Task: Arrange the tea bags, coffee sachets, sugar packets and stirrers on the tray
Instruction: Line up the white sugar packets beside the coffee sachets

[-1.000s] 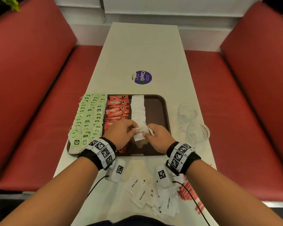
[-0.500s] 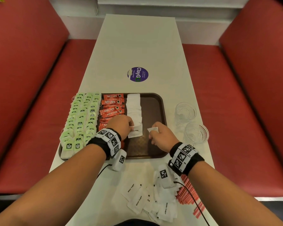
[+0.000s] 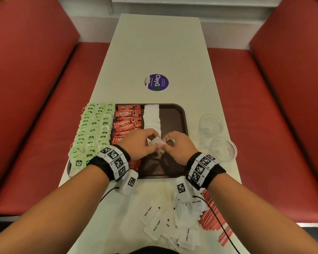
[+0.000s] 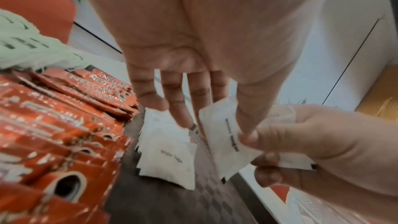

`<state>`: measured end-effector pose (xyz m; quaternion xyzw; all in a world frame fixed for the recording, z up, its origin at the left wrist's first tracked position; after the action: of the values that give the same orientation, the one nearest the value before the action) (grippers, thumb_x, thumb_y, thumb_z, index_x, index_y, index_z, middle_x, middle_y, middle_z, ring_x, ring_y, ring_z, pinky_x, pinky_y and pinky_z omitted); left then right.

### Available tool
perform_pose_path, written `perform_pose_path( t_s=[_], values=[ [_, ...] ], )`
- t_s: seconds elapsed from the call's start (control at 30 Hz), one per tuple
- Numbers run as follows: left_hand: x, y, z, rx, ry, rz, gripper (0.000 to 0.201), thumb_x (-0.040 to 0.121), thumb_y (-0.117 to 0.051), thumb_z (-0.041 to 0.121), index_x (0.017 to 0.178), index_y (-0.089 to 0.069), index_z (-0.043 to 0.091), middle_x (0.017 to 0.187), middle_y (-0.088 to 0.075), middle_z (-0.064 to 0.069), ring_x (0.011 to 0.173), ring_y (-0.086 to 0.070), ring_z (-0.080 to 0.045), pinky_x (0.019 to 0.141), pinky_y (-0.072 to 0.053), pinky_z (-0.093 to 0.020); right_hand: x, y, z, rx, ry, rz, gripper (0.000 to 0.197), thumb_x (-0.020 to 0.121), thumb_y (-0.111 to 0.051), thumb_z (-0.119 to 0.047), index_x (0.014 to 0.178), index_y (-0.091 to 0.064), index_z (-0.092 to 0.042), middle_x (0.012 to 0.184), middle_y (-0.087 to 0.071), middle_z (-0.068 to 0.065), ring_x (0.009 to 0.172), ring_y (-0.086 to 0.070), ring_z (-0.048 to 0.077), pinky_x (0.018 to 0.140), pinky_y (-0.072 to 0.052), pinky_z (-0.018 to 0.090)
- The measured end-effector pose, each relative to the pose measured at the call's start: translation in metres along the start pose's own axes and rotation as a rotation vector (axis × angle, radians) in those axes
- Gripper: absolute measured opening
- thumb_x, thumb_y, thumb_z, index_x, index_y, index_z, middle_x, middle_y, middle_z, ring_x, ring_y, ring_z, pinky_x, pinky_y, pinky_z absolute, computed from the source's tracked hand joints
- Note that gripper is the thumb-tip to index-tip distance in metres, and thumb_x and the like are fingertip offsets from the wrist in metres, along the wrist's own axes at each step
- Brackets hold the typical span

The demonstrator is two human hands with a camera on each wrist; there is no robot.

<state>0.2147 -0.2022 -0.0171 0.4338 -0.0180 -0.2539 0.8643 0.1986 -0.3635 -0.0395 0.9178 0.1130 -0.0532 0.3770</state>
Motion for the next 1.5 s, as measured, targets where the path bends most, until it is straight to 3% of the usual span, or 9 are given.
perform_pose_path(
  t_s=[0.1, 0.23, 0.33, 0.47, 0.73, 0.9, 1.03, 1.33, 1.5],
  values=[
    [0.0, 0.004, 0.006, 0.042, -0.053, 0.029, 0.011, 0.091, -0.07, 0.032, 0.101, -0.07, 0.031, 0.074, -0.056, 0.02, 0.067, -0.053, -0.003, 0.059, -0.035, -0.014, 0.0, 0.001, -0.009, -0.059, 0.027, -0.026, 0.016, 0.092, -0.068, -0.037, 0.095, -0.068, -0.021, 0.097, -0.066, -0.004, 0.086, -0.059, 0.012, 0.077, -0.046, 0.027],
    [0.005, 0.001, -0.019, 0.103, 0.095, 0.031, 0.01, 0.088, -0.073, 0.024, 0.098, -0.071, 0.024, 0.086, -0.065, 0.01, 0.082, -0.061, -0.009, 0.074, -0.05, -0.024, 0.0, 0.006, -0.005, 0.048, -0.052, 0.037, 0.016, 0.094, -0.059, -0.018, 0.109, -0.054, -0.019, 0.092, -0.061, -0.004, 0.074, -0.056, 0.006, 0.062, -0.039, 0.018],
    [0.009, -0.006, -0.03, 0.147, 0.176, 0.004, 0.01, 0.086, -0.074, 0.025, 0.096, -0.071, 0.024, 0.092, -0.067, 0.006, 0.087, -0.063, -0.013, 0.079, -0.052, -0.026, -0.004, 0.006, 0.0, 0.17, -0.146, 0.027, 0.01, 0.097, -0.048, -0.014, 0.1, -0.039, -0.015, 0.079, -0.049, 0.0, 0.062, -0.046, 0.013, 0.057, -0.036, 0.025],
    [0.019, -0.01, -0.032, 0.229, 0.253, 0.003, 0.013, 0.086, -0.074, 0.033, 0.094, -0.069, 0.025, 0.094, -0.066, 0.004, 0.089, -0.062, -0.016, 0.081, -0.053, -0.033, -0.005, 0.003, 0.005, 0.186, -0.168, 0.014, 0.019, 0.099, -0.044, -0.023, 0.081, -0.041, -0.016, 0.084, -0.058, 0.009, 0.081, -0.058, 0.025, 0.07, -0.045, 0.041],
    [0.03, -0.009, -0.033, 0.282, 0.334, 0.02, 0.024, 0.082, -0.075, 0.041, 0.096, -0.064, 0.026, 0.096, -0.065, 0.003, 0.09, -0.061, -0.018, 0.081, -0.054, -0.035, -0.004, 0.002, 0.014, 0.144, -0.108, 0.017, 0.017, 0.095, -0.058, -0.023, 0.085, -0.065, -0.011, 0.086, -0.067, 0.006, 0.082, -0.064, 0.021, 0.076, -0.053, 0.04],
    [0.02, 0.007, -0.022, 0.109, 0.222, 0.173, 0.022, 0.096, -0.057, 0.044, 0.096, -0.063, 0.023, 0.087, -0.064, 0.006, 0.081, -0.06, -0.014, 0.075, -0.05, -0.032, -0.003, 0.001, 0.017, 0.207, -0.109, 0.065, 0.015, 0.098, -0.06, -0.025, 0.099, -0.069, -0.013, 0.092, -0.073, 0.004, 0.085, -0.068, 0.02, 0.08, -0.057, 0.035],
    [0.01, 0.008, -0.012, -0.004, 0.121, 0.098, 0.023, 0.095, -0.06, 0.045, 0.094, -0.07, 0.023, 0.081, -0.065, 0.011, 0.075, -0.059, -0.004, 0.067, -0.044, -0.023, -0.001, -0.006, 0.016, 0.3, -0.123, 0.071, 0.008, 0.099, -0.059, -0.022, 0.102, -0.065, -0.018, 0.089, -0.074, 0.002, 0.082, -0.07, 0.02, 0.081, -0.059, 0.042],
    [0.002, -0.012, -0.027, 0.302, 0.28, -0.073, 0.019, 0.086, -0.072, 0.04, 0.095, -0.073, 0.023, 0.095, -0.067, 0.005, 0.089, -0.062, -0.014, 0.078, -0.052, -0.029, 0.003, -0.023, 0.021, -0.208, -0.16, -0.106, 0.011, 0.094, -0.061, -0.03, 0.1, -0.066, -0.022, 0.098, -0.068, -0.003, 0.093, -0.064, 0.018, 0.085, -0.052, 0.032],
    [0.002, -0.012, -0.031, 0.272, 0.376, 0.058, 0.029, 0.078, -0.078, 0.041, 0.094, -0.057, 0.03, 0.095, -0.065, 0.006, 0.089, -0.06, -0.016, 0.077, -0.051, -0.032, 0.009, -0.026, 0.016, -0.368, -0.181, -0.149, 0.022, 0.091, -0.065, -0.039, 0.102, -0.068, -0.019, 0.096, -0.069, 0.0, 0.09, -0.065, 0.02, 0.085, -0.056, 0.035]
  ],
)
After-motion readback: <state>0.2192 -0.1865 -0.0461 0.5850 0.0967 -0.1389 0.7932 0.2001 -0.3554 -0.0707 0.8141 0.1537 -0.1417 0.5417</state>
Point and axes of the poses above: each hand's wrist, its own x-axis towards the middle knuckle, its own y-axis out of the back of the hand, z = x × y, the point moved 5 cm from there along x, towards the middle knuckle
